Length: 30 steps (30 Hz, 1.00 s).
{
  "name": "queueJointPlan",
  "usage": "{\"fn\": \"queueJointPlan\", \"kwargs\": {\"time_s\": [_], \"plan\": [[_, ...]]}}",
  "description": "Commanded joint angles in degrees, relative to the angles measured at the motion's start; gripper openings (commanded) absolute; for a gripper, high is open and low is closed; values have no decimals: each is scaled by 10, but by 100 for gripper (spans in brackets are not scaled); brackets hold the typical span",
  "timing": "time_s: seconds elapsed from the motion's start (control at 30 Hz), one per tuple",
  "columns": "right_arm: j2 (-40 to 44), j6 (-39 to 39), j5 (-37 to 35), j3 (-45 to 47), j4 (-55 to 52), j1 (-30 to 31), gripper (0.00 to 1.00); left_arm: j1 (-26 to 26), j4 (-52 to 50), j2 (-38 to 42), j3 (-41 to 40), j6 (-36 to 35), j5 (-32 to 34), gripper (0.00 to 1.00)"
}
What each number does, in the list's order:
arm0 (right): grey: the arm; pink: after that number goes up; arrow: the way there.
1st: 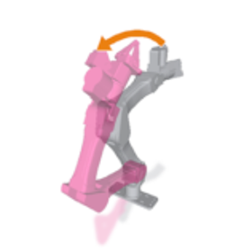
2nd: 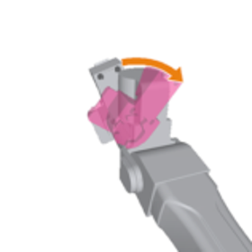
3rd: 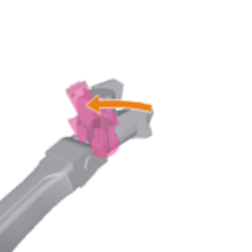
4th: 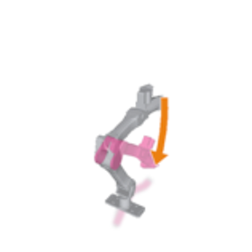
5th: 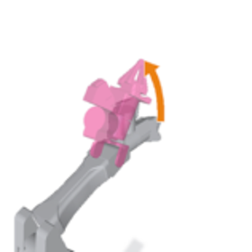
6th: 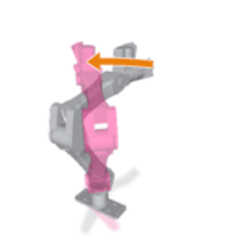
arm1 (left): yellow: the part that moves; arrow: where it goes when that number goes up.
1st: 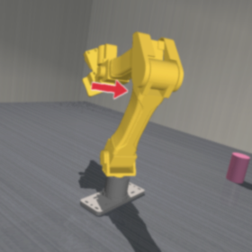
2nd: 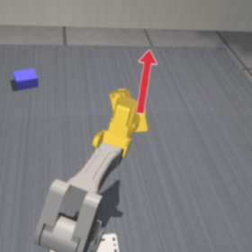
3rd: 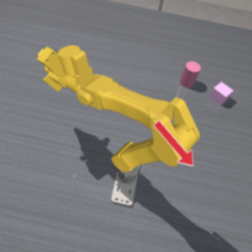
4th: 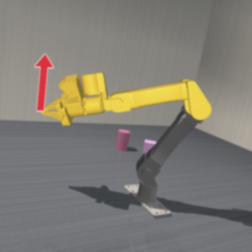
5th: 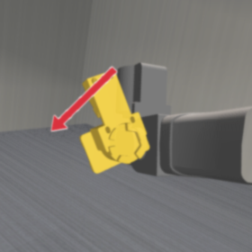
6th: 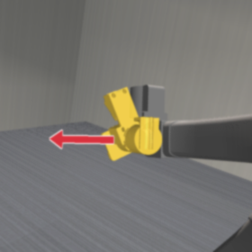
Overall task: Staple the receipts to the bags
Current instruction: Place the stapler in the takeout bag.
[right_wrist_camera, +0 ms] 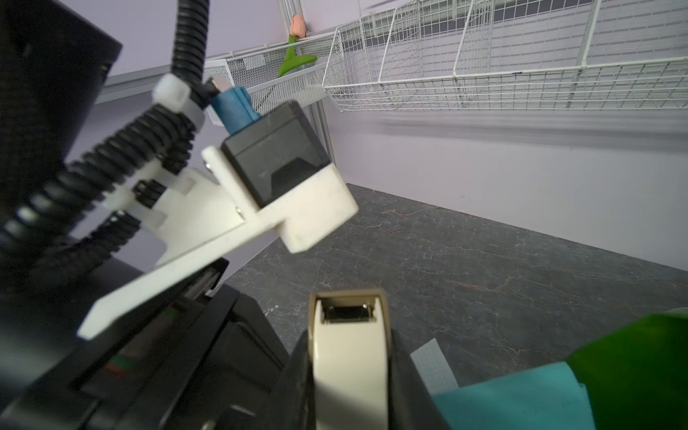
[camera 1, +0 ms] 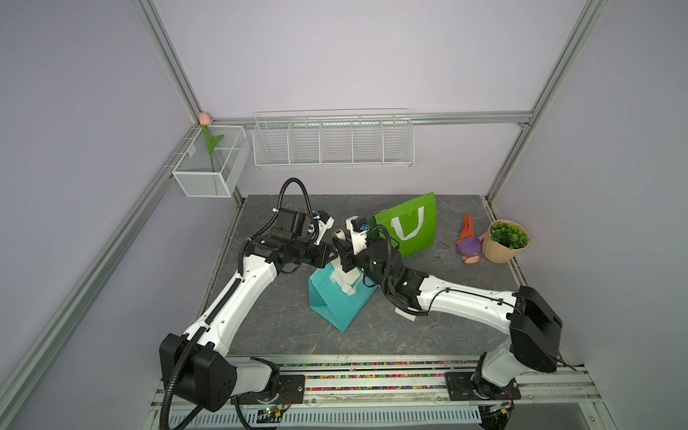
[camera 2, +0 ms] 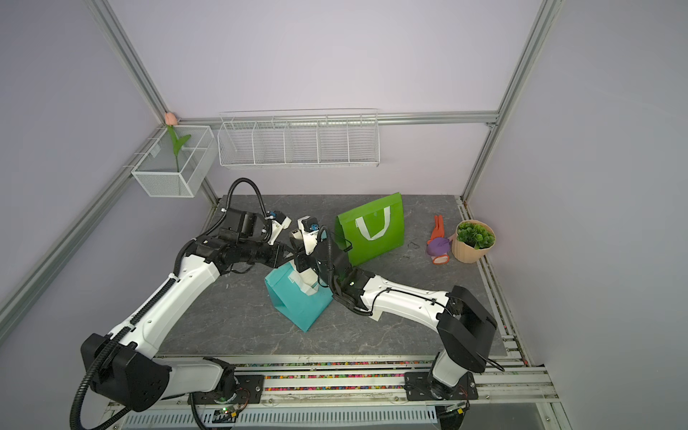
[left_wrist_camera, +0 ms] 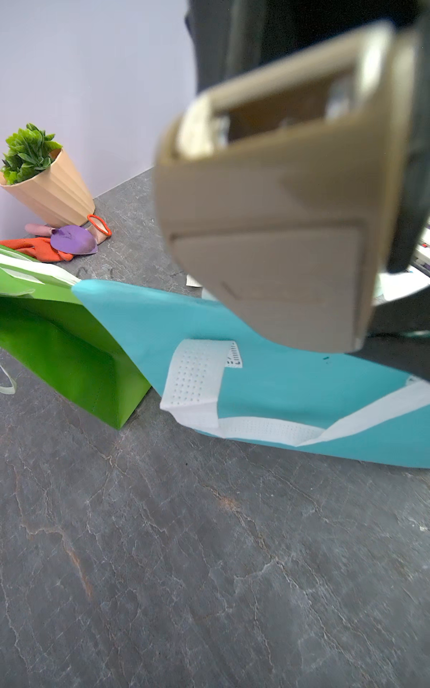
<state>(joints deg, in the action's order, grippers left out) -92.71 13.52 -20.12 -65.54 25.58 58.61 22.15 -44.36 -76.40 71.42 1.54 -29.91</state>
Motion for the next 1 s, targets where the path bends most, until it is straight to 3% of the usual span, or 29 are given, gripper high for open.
{"fn": "queueJointPlan", "kwargs": {"time_s": [0.0, 0.2, 0.5, 0.6, 0.7, 0.9, 0.93, 0.97], "plan": [[1, -18, -30, 14, 24, 6, 7, -7, 13, 9, -2, 7, -3, 0], [1, -29, -54, 24, 30, 12, 7, -15, 20, 10, -6, 13, -20, 0], [-14, -26, -29, 17, 32, 19, 8, -15, 15, 11, -4, -7, -30, 0], [-17, -26, -25, 5, 12, 19, 19, -15, 11, 14, -7, -20, -32, 0], [-8, -32, -16, 3, -6, 19, 52, -16, -5, 10, -6, -38, -32, 0], [59, -73, 27, -2, -88, 6, 100, -14, -41, -3, 3, -82, -16, 0], [71, -86, 42, -13, -124, 0, 91, -14, -43, -1, 3, -90, -14, 0], [81, -98, 59, -30, -167, -10, 89, -14, -41, 1, 2, -97, -10, 0]]}}
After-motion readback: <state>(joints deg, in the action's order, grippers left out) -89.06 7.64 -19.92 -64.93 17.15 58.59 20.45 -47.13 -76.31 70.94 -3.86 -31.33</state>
